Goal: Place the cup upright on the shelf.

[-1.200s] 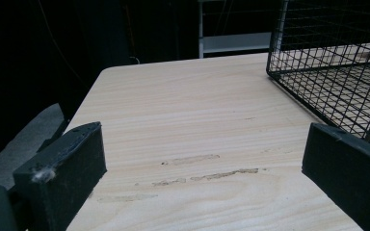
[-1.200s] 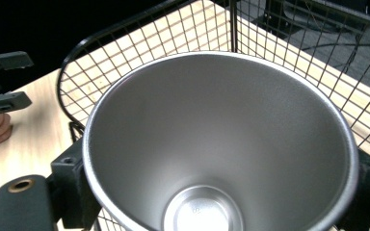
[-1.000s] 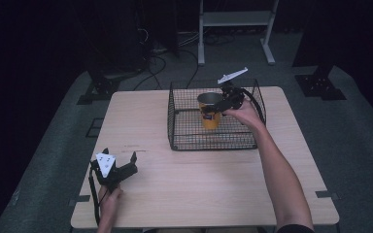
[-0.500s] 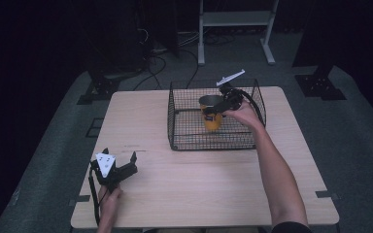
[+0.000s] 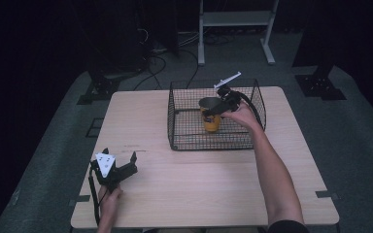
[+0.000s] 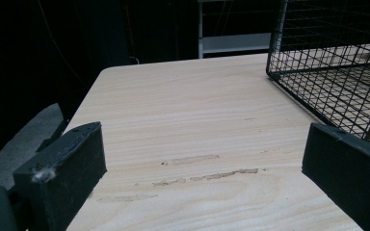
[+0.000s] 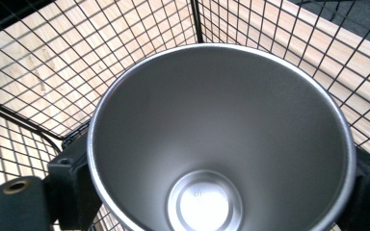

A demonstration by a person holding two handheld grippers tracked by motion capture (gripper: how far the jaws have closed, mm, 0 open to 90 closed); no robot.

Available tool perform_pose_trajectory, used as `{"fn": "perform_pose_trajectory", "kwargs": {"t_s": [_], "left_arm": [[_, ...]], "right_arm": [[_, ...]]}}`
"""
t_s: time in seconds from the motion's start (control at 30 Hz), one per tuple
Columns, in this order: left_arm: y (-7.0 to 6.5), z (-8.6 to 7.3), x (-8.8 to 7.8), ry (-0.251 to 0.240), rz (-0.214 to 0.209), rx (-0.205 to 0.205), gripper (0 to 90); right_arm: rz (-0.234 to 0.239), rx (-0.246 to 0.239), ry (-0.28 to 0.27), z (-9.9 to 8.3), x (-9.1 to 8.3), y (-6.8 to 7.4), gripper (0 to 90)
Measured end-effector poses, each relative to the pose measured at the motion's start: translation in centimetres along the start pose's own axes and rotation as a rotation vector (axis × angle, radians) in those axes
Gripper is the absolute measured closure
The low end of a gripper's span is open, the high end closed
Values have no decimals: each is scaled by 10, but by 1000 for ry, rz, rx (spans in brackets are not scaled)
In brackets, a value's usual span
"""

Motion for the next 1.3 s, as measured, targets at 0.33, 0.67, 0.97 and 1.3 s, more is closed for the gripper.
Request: {"fn": "perform_pose_trajectory", "kwargs": {"t_s": [0.33,0.67,0.97,1.3], "left_arm": [[0,0,0,0,0,0,8],[-1,0,0,-1,1,4,8],[-1,0,0,0,2,7,8],[-1,0,0,-1,3,7,8]], "right_arm": [[-9,-31,19,-4,9,4,108],[-19,-69,33,-6,8,8,96],[-20,-87,44,-8,6,12,78],[-35,-97,52,-10,3,13,52]]}}
Point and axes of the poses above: each handheld gripper's, and its own axes: x roughly forward along the jaws, z roughly out of its top, y roughly to its left, the point moved 3 cm from there along x, roughly forward along the jaws, and after that the axes turned 4 degrees about z, right-handed, at the moved point
